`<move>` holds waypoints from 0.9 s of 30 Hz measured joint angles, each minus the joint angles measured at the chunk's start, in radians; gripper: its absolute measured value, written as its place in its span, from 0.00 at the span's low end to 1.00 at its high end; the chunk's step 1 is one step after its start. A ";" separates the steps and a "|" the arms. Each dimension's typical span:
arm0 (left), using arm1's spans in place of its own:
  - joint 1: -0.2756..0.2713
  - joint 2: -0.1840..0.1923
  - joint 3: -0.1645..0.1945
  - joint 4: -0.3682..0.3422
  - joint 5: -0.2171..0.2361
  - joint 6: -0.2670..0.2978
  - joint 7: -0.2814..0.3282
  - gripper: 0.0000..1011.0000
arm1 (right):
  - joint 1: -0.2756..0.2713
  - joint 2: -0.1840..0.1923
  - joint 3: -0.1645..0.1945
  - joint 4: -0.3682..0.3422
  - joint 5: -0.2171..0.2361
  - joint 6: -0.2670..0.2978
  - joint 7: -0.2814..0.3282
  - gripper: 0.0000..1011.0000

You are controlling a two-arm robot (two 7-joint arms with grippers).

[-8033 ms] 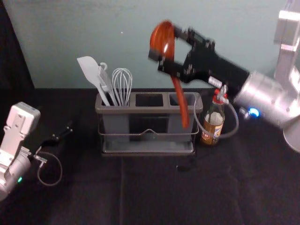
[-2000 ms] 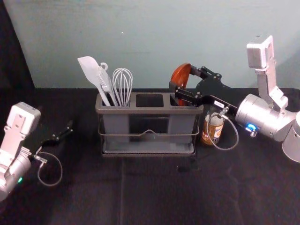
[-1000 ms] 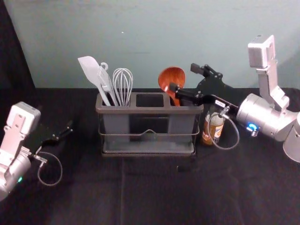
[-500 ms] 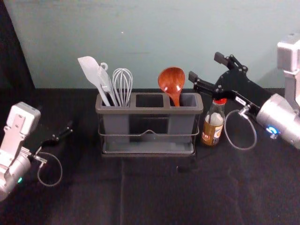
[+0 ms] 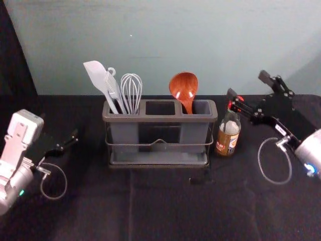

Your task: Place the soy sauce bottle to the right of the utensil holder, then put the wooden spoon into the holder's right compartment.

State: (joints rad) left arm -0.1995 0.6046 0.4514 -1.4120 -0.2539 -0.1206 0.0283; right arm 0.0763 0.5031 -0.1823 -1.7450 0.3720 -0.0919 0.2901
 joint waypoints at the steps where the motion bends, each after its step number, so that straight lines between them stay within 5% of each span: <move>1: 0.000 0.000 0.000 0.000 0.000 0.000 0.000 1.00 | -0.010 -0.006 0.004 0.000 -0.007 -0.009 -0.012 0.99; 15: 0.000 0.000 0.000 0.000 0.000 0.000 0.000 1.00 | -0.134 -0.123 0.036 0.057 -0.119 -0.192 -0.129 0.99; 27: 0.000 0.000 0.000 0.000 0.000 0.000 0.000 1.00 | -0.150 -0.164 0.043 0.095 -0.187 -0.219 -0.146 0.99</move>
State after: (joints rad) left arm -0.1995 0.6047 0.4514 -1.4120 -0.2539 -0.1205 0.0283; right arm -0.0733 0.3396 -0.1396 -1.6497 0.1849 -0.3105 0.1441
